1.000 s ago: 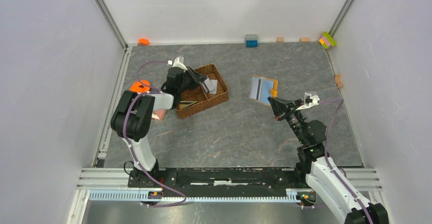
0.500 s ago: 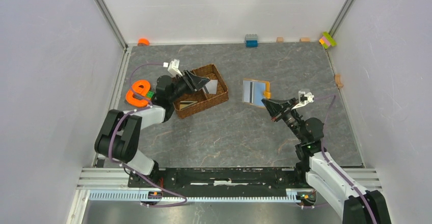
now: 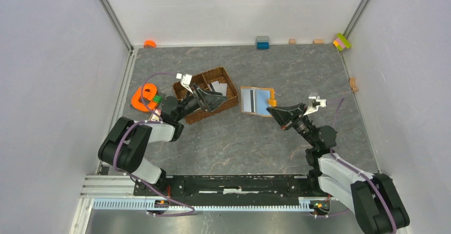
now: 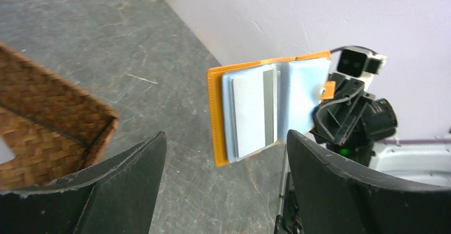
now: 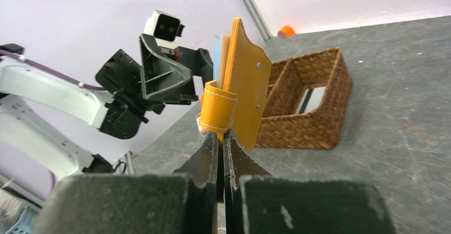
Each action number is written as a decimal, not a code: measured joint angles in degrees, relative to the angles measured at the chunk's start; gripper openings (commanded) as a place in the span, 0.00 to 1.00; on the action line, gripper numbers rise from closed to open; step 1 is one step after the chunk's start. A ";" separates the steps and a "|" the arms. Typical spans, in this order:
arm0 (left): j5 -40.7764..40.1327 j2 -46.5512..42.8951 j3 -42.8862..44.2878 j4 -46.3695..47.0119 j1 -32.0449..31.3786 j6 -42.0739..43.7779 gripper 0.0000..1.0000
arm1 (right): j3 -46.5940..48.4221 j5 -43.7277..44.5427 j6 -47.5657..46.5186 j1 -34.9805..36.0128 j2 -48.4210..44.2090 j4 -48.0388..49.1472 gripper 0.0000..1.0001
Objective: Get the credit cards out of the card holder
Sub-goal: Place the credit card in the storage box, then remove the credit card from the card holder.
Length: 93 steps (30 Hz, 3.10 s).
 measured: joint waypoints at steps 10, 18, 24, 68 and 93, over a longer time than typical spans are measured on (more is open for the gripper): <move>3.23 1.57 -0.39 11.17 -3.76 -0.81 0.90 | -1.29 -4.17 8.11 0.00 6.14 14.88 0.00; 3.15 1.57 -0.39 12.20 -7.08 -0.83 0.91 | -2.51 -4.74 9.75 0.00 5.07 16.09 0.00; 3.34 0.46 -0.87 12.35 -7.69 -1.07 0.91 | -3.19 -4.83 9.94 0.00 1.97 16.13 0.00; 7.67 1.55 1.97 12.44 -11.39 -3.48 0.28 | -3.76 -5.75 8.17 0.00 -3.30 12.72 0.00; 7.67 1.55 1.84 12.37 -11.37 -3.58 0.02 | -0.74 0.61 -1.51 0.00 -11.65 -6.88 0.59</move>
